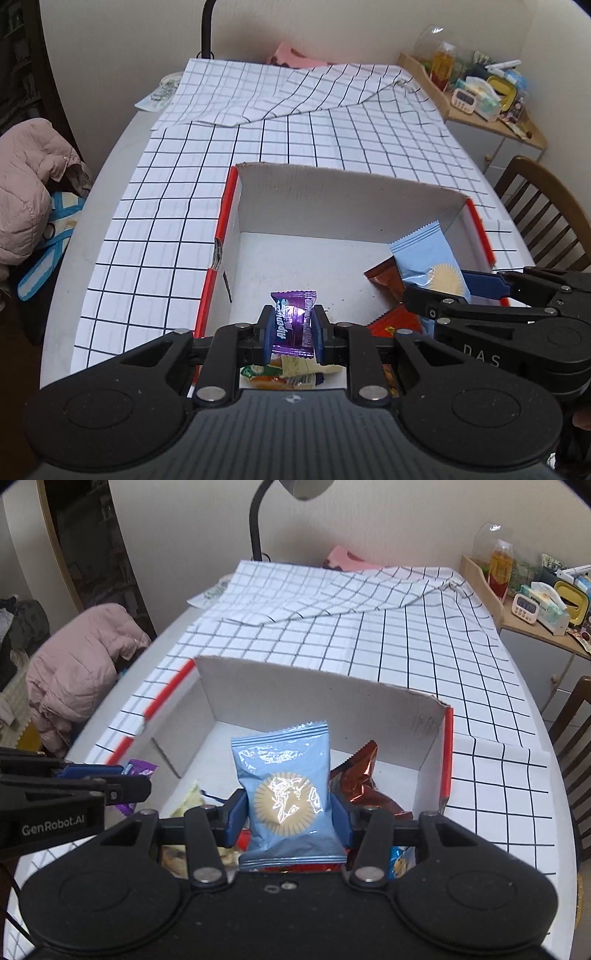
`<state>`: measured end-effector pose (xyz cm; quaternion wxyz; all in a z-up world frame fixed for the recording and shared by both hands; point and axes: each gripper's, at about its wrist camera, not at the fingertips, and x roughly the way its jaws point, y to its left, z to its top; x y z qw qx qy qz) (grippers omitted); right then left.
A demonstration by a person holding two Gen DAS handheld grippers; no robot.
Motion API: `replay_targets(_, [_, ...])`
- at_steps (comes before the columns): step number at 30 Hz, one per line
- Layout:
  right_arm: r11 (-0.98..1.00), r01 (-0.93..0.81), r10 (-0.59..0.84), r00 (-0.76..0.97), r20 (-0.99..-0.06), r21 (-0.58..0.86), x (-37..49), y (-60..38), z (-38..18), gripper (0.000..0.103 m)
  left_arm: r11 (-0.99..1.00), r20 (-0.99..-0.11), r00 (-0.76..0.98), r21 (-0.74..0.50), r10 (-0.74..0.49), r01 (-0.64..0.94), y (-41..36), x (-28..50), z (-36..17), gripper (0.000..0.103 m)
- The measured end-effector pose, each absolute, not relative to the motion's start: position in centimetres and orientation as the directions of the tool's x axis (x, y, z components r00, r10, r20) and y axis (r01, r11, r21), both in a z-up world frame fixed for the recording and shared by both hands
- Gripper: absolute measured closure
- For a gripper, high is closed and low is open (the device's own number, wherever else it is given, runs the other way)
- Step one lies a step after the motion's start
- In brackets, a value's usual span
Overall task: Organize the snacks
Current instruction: 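Carry both items into the red box and open both tools to drop them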
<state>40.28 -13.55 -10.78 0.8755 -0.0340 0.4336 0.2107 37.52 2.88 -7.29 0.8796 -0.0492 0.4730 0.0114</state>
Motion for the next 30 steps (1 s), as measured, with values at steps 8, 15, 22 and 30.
replay_targets(8, [0.905, -0.416, 0.312, 0.496, -0.810, 0.094, 42.5, -12.7, -12.6, 0.056, 0.995, -0.860, 0.510, -0.051, 0.001, -0.087, 2.8, 39.8, -9.3, 0.083])
replay_targets(15, [0.897, -0.433, 0.304, 0.466, -0.831, 0.085, 43.1, -12.5, -13.6, 0.055, 0.996, -0.872, 0.489, -0.038, 0.007, -0.082, 2.6, 40.5, -10.3, 0.083])
replay_targets(22, [0.902, -0.421, 0.308, 0.472, -0.826, 0.096, 42.8, -12.9, -13.5, 0.034, 0.995, -0.880, 0.475, -0.052, -0.006, -0.084, 2.4, 40.5, -10.6, 0.082])
replay_targets(30, [0.901, -0.413, 0.349, 0.500, -0.793, 0.135, 41.4, -13.9, -11.6, 0.024, 0.991, -0.874, 0.485, -0.086, -0.028, -0.098, 3.1, 39.5, -9.6, 0.077])
